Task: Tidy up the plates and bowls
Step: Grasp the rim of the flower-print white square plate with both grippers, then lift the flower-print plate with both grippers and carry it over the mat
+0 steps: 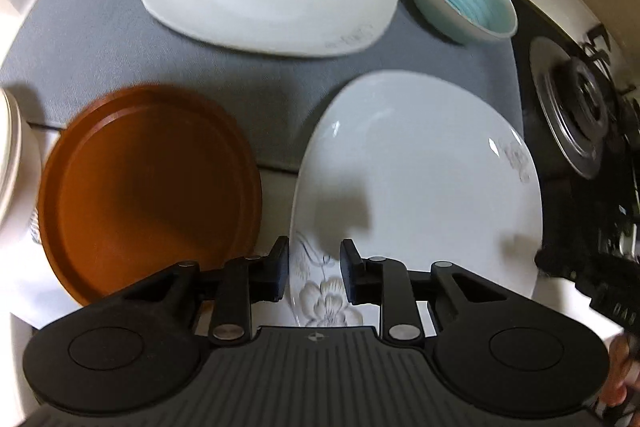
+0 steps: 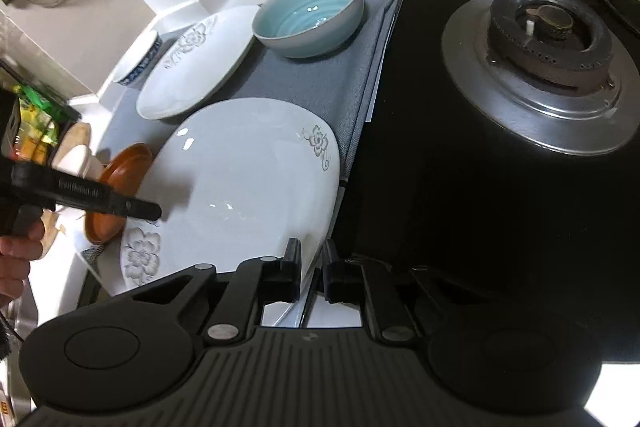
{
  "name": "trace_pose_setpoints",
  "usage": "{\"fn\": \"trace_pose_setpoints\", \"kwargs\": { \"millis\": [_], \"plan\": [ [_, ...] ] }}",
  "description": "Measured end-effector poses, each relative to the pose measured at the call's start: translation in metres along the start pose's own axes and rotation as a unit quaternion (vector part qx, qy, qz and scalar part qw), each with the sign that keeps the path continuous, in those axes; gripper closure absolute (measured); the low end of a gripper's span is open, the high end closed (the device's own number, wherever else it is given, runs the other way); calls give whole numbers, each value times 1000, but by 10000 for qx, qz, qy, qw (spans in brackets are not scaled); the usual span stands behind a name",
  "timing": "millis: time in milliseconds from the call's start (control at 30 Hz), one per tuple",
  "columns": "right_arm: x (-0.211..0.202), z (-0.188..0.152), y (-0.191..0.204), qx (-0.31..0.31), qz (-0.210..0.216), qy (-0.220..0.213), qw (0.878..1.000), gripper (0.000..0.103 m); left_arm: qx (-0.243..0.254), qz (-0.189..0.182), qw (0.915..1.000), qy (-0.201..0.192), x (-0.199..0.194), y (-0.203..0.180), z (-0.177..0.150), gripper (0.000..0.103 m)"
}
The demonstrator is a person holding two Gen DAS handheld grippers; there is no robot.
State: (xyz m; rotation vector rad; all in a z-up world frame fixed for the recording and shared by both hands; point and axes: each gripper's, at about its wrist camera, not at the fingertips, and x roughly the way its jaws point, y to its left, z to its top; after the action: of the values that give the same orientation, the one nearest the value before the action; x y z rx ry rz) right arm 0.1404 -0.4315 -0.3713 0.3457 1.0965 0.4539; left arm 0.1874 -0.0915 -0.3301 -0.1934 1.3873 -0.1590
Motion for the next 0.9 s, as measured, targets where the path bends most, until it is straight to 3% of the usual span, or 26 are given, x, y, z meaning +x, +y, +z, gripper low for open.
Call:
{"fn": "trace_pose_setpoints", "kwargs": {
  "millis": [100,233,433,633,900],
  "plan": [
    [10,0,-9,300,198,169,9992,91,-289,-229,9993,112,9,11,1,70],
    [20,-3,-9,451,304,237,9982,85,18,20,9998,194,9,-1,1,66],
    [2,-4,2,52,-105,-25,9999,85,-32,-265,9996,83,-11,-7,-2,74],
    [-7,0,-13,90,-12,-104,9999,85,-9,-349,9994,75,-21,0,-8,74],
    [0,-3,-22,224,186,-22,9996,83,-437,-546,9975,88,6,11,-15,73]
  ]
}}
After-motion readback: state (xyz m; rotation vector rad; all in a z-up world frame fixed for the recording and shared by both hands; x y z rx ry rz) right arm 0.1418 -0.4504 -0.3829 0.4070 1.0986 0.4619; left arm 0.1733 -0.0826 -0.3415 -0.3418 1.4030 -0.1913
